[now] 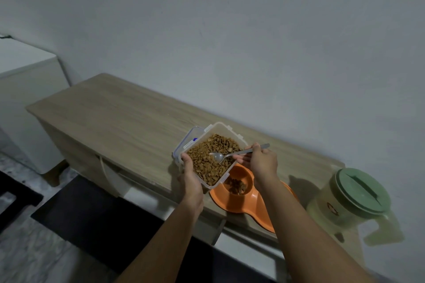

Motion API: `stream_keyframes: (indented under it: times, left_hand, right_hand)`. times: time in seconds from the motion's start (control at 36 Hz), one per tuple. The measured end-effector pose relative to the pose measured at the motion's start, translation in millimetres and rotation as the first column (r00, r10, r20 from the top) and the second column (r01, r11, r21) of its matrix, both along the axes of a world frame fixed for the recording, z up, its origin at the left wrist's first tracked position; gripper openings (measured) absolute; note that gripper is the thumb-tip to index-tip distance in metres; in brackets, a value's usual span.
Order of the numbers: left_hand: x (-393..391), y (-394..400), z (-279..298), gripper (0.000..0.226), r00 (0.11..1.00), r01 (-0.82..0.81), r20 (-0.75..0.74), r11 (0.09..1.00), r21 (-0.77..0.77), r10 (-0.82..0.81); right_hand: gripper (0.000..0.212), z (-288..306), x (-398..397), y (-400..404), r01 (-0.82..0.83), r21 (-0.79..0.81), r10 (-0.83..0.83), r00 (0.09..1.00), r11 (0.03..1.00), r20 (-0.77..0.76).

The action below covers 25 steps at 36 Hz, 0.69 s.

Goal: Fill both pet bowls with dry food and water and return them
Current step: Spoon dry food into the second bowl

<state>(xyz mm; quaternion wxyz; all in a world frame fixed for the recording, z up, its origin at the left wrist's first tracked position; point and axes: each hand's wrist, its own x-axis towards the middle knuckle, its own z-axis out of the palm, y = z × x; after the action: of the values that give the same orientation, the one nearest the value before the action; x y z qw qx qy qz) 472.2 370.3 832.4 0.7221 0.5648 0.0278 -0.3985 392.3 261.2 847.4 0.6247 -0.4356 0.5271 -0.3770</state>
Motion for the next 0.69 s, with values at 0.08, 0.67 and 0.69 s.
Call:
stream_keyframes:
  times: [0.08,0.67,0.69]
  left_hand:
    - [-1.2,-0.4,4.5,0.066,1.000,0.008,0.009,1.000,-0.009,-0.008]
    - [5.9,-14.1,-7.6,0.064,1.000,0.021,-0.021,0.999,-0.036,-0.022]
    - [5.8,-14.3,-7.5,0.064,1.000,0.024,-0.019,0.999,-0.040,-0.025]
  right_hand:
    - [0.025,-2.4,-1.0,-2.9,0.001,-0.002,-0.001,1.000,1.000,-0.026]
    - [0.021,-1.0,-5.2,-13.3,0.087,0.163,-0.110,0.984,0.983,0.139]
    - [0.021,1.2,-5.6,-13.4,0.094,0.159,-0.118,0.982,0.983,0.148]
